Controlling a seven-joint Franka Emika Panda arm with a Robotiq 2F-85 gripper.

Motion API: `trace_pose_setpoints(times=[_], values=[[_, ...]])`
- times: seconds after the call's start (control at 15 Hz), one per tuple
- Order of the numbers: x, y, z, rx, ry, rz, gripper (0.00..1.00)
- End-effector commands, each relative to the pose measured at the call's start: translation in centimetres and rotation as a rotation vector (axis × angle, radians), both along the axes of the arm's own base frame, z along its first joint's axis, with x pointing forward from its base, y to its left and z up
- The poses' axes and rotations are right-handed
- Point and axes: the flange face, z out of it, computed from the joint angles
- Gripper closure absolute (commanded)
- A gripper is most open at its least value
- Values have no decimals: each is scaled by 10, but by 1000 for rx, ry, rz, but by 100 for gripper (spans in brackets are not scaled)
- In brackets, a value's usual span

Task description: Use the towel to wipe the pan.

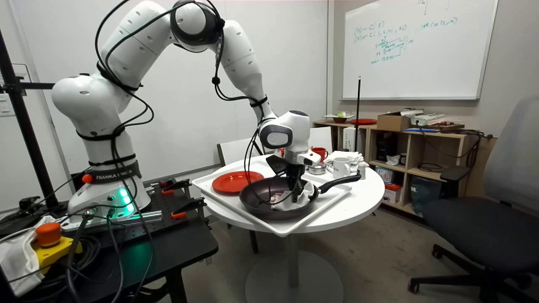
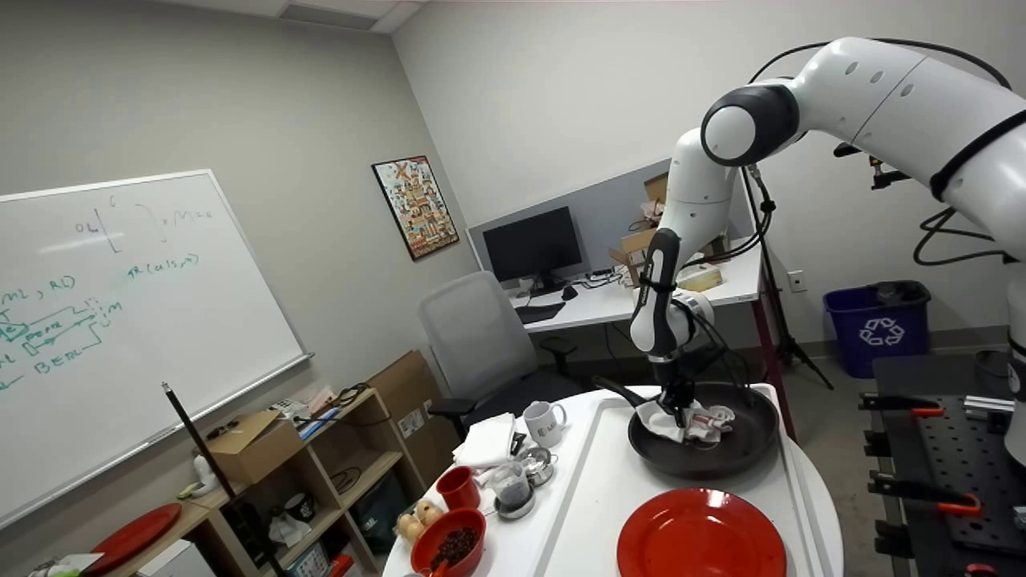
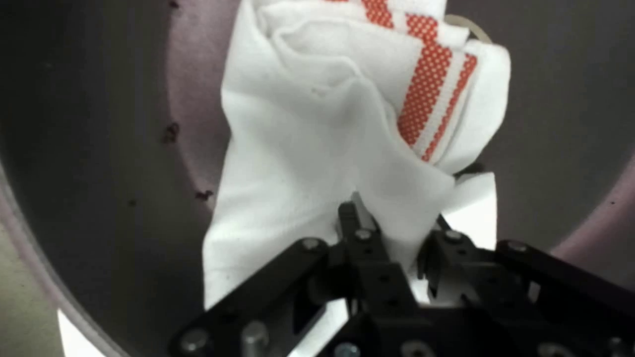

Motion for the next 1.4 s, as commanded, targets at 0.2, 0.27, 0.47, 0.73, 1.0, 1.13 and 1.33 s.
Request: trace_pose_setpoints(times=[0.2,0.27,0.47,0.73,1.0,1.13,1.33], values=[[-21,63,-34,-9,49,163,95],[-24,70,-35,-17,54,186,95],[-34,89,-37,-39,64,258,95],[-48,109,-38,-65,70,349,95],[-60,122,-36,-82,71,420,95],[-69,127,-34,-83,69,456,95],[-85,133,-30,-72,64,527,95]])
